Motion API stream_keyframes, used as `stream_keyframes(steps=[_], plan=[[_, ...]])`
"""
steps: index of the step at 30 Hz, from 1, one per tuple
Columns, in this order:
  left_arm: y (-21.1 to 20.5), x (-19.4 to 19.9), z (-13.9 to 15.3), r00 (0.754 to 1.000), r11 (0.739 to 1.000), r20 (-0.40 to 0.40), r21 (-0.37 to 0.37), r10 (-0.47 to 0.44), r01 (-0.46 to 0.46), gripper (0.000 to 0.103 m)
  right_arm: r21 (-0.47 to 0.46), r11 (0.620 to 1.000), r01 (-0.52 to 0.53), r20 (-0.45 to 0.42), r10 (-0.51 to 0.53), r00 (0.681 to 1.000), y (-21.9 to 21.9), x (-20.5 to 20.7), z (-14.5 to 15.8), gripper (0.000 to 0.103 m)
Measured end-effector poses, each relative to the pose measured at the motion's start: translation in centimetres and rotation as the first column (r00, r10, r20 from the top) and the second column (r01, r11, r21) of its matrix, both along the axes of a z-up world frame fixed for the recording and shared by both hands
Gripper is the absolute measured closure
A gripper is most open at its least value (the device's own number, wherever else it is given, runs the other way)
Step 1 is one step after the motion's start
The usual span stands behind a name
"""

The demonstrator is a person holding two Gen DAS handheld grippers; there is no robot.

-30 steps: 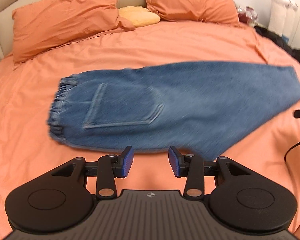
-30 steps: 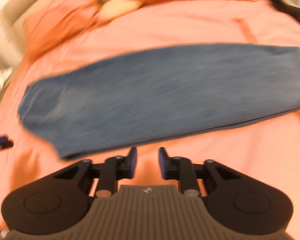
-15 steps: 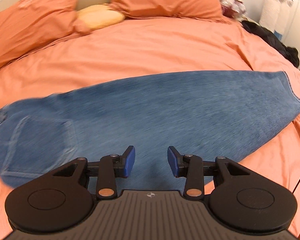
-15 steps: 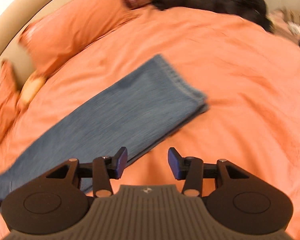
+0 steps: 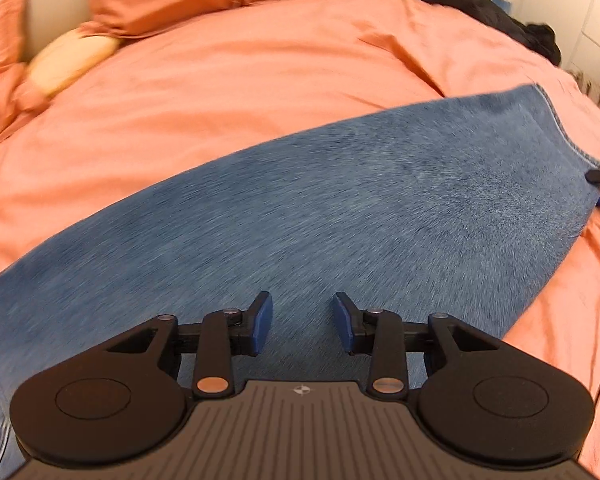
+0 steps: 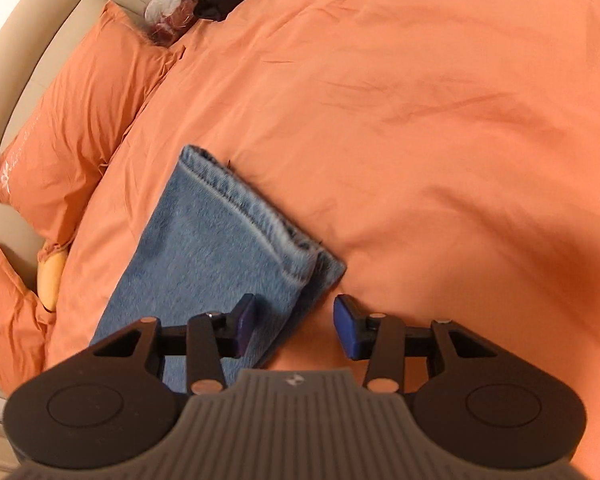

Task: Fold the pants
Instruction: 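Grasp the leg hems with the right tool and lift them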

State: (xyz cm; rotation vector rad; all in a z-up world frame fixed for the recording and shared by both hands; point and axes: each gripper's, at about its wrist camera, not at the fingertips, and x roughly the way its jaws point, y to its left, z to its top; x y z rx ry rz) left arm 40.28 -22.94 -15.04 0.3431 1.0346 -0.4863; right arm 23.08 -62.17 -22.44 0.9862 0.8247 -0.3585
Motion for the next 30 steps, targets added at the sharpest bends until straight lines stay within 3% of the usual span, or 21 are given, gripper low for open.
stream_keyframes(steps=[4, 9, 16, 20, 24, 30], plan=[[-2.8, 2.3, -1.2, 0.999, 1.000, 0.031, 0.016, -0.023, 0.023, 0.063, 0.017, 1.000, -0.001, 0.009, 0.001, 1.000, -1.0, 0.7, -0.8, 0.066], [-6.0, 6.3, -2.0, 0.999, 1.000, 0.036, 0.019, -0.022, 0.022, 0.067, -0.084, 0.993, -0.084, -0.011, 0.083, 0.996, -0.3, 1.0, -0.2, 0.074], [-8.5, 9.9, -2.9, 0.999, 1.000, 0.042, 0.028, -0.009, 0.008, 0.074, 0.034, 0.999, 0.001, 0.026, -0.002, 1.000, -0.5, -0.4, -1.3, 0.073], [-9.0, 10.4, -3.3, 0.999, 1.000, 0.052, 0.019, -0.012, 0.011, 0.079, 0.048, 0.998, 0.027, 0.057, -0.030, 0.998, -0.4, -0.5, -2.1, 0.073], [-9.4, 9.8, -2.8, 0.997, 0.999, 0.075, 0.043, -0.027, 0.024, 0.082, 0.093, 0.992, 0.089, 0.080, -0.097, 0.992, -0.5, -0.4, -2.8, 0.081], [-7.8, 5.6, 0.1, 0.990, 0.992, 0.056, 0.003, -0.128, 0.128, 0.088, 0.049, 0.996, 0.076, 0.077, -0.080, 0.994, 0.1, -0.1, -1.2, 0.091]])
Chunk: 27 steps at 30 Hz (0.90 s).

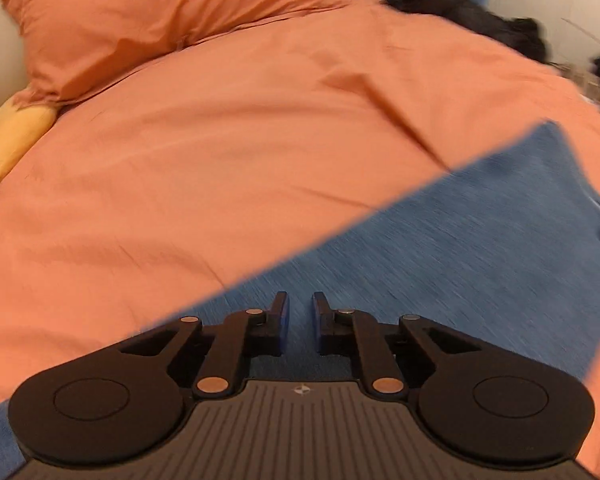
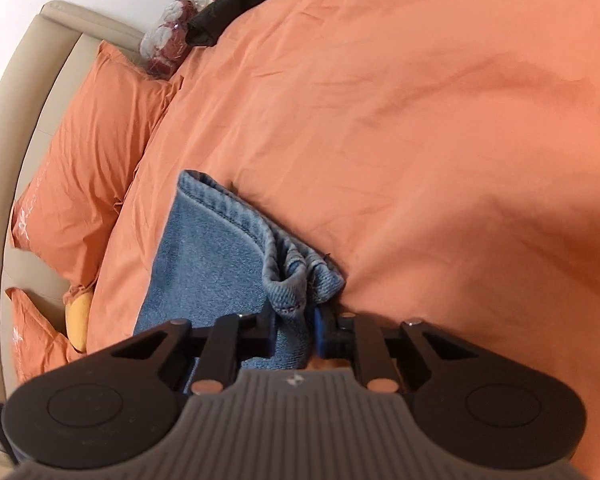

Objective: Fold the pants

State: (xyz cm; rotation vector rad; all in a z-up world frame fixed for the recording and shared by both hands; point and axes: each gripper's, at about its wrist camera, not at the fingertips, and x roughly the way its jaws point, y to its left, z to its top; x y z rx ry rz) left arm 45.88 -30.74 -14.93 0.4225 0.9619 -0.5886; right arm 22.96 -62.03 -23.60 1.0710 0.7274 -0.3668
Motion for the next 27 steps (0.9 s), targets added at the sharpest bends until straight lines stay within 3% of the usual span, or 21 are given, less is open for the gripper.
stream_keyframes(steps=[5, 9, 14, 17, 20, 23, 27], plan=[[1.9, -5.6, 1.2, 0.990, 0.991, -0.042, -0.016, -0.132, 0.132, 0.090, -0.073, 0.996, -0.056, -0.015, 0.055, 0.998, 0.3, 0.6, 2.2, 0.093], [1.7, -8.4, -0.6, 0.979, 0.983, -0.089, -0.005, -0.185, 0.186, 0.093, -0.158, 0.982, -0.106, 0.005, 0.108, 0.994, 1.1, 0.9, 4.6, 0.095], [0.7, -9.2, -2.8, 0.973, 0.981, -0.131, -0.015, -0.192, 0.192, 0.099, -0.277, 0.944, -0.177, 0.039, 0.195, 0.980, 3.3, 1.5, 9.2, 0.095], [0.8, -9.2, -2.9, 0.972, 0.984, -0.154, -0.043, -0.177, 0.173, 0.103, -0.389, 0.889, -0.240, 0.051, 0.281, 0.958, 5.9, 2.2, 13.0, 0.095], [1.4, -10.1, -2.8, 0.955, 0.976, -0.206, -0.096, -0.212, 0.196, 0.103, -0.501, 0.809, -0.307, 0.054, 0.383, 0.922, 9.4, 2.7, 16.8, 0.095], [2.3, -11.5, -2.1, 0.954, 0.970, -0.179, -0.088, -0.240, 0.227, 0.103, -0.596, 0.719, -0.358, 0.039, 0.471, 0.882, 13.6, 3.3, 20.4, 0.095], [6.4, -11.8, 0.4, 0.965, 0.972, -0.146, -0.129, -0.217, 0.199, 0.102, -0.659, 0.633, -0.407, 0.015, 0.552, 0.834, 19.5, 4.3, 23.8, 0.095]])
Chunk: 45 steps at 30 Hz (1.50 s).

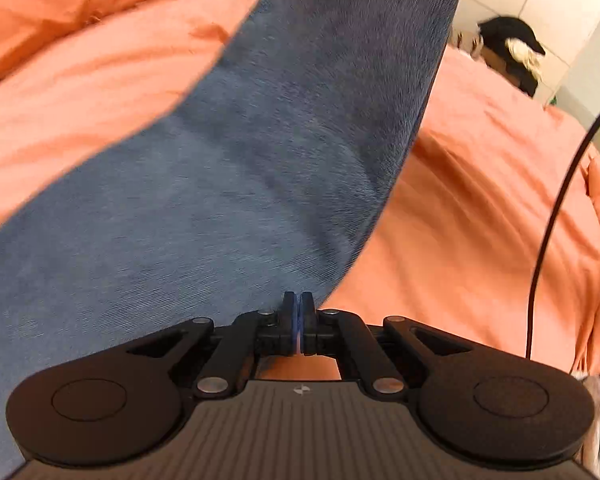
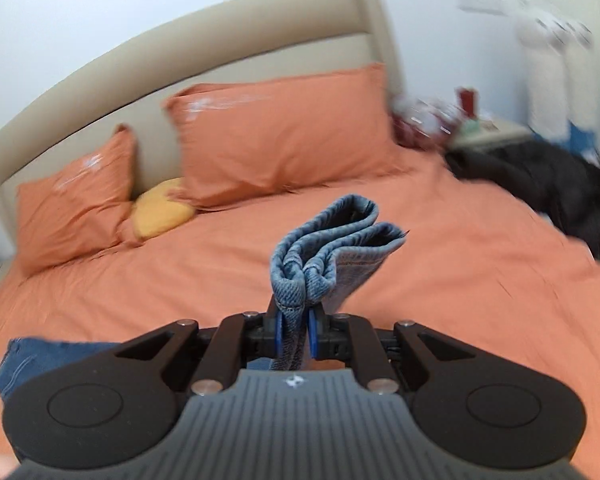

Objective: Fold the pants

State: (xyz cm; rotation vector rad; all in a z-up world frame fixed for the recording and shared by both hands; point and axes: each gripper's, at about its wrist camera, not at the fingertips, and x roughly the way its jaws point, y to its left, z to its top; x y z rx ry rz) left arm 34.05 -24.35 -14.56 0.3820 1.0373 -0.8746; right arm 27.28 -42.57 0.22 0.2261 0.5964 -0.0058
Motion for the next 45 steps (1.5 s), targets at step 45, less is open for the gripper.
stream_keyframes(steps=[45], plan=[[34.9, -1.3, 3.2, 0.855, 0.856, 0.111, 0.057, 0.507, -0.514, 0.081, 0.087, 0.952, -0.293, -0.553, 0.290, 0.781, 33.6, 10.1, -18.6, 0.089]])
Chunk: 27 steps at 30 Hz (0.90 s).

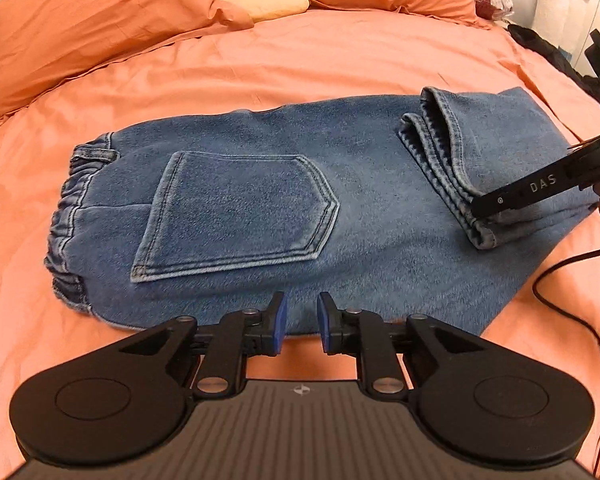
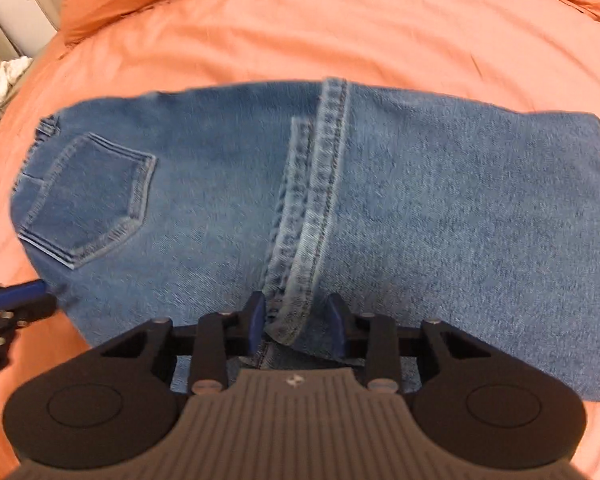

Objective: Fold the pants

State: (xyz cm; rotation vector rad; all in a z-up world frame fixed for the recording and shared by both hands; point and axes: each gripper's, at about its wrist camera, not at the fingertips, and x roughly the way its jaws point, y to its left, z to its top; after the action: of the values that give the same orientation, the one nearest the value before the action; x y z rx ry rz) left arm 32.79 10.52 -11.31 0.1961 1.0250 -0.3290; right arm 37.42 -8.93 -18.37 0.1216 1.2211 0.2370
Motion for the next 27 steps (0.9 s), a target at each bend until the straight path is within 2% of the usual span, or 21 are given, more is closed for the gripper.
stream_keyframes(steps=[4, 6, 9, 11, 15, 19, 22, 23, 24, 27], plan=[[-0.1, -0.5, 0.3, 1.000, 1.000, 0.006, 0.025, -0.003, 0.003, 0.081, -0.009, 0.998, -0.060, 0.049, 0.060, 0.997, 0.5, -1.1, 1.8, 0.093], [-0.1, -0.7, 0.2, 1.000, 1.000, 0.009, 0.022, -0.009, 0.009, 0.081, 0.015, 0.995, -0.096, 0.049, 0.095, 0.994, 0.2, -2.3, 2.9, 0.093], [-0.3, -0.7, -0.1, 1.000, 0.999, 0.012, 0.043, -0.011, 0.011, 0.081, 0.006, 0.990, -0.142, 0.057, 0.141, 0.988, 0.5, -3.2, 3.6, 0.093], [-0.5, -0.5, -0.3, 1.000, 0.999, 0.004, 0.053, -0.007, 0.007, 0.081, 0.005, 0.993, -0.115, 0.053, 0.115, 0.992, 0.6, -2.8, 2.9, 0.093], [-0.6, -0.7, 0.1, 1.000, 0.999, 0.014, 0.053, -0.004, 0.004, 0.081, 0.027, 0.997, -0.075, -0.003, 0.075, 0.997, 0.6, -1.7, -0.7, 0.092], [-0.4, -0.7, 0.3, 1.000, 0.997, 0.014, 0.071, 0.008, -0.009, 0.081, 0.052, 0.996, -0.070, -0.006, 0.071, 0.997, 0.4, -1.5, -1.2, 0.090], [-0.1, -0.5, 0.4, 0.999, 0.996, 0.014, 0.087, 0.032, -0.033, 0.081, 0.070, 0.994, -0.087, 0.006, 0.087, 0.996, -0.3, -1.5, 0.1, 0.081], [0.1, -0.4, 0.4, 0.999, 0.996, 0.017, 0.083, 0.040, -0.041, 0.081, 0.069, 0.993, -0.091, 0.024, 0.090, 0.996, -0.8, -1.6, 0.9, 0.070], [0.3, -0.3, 0.5, 0.998, 0.996, 0.020, 0.077, 0.052, -0.053, 0.081, 0.066, 0.993, -0.095, 0.048, 0.092, 0.995, -1.4, -1.7, 1.7, 0.064], [0.0, 0.2, 0.9, 0.997, 0.996, 0.025, 0.039, 0.076, -0.077, 0.081, 0.038, 0.996, -0.075, 0.088, 0.072, 0.994, -4.3, -1.5, 3.6, 0.066]])
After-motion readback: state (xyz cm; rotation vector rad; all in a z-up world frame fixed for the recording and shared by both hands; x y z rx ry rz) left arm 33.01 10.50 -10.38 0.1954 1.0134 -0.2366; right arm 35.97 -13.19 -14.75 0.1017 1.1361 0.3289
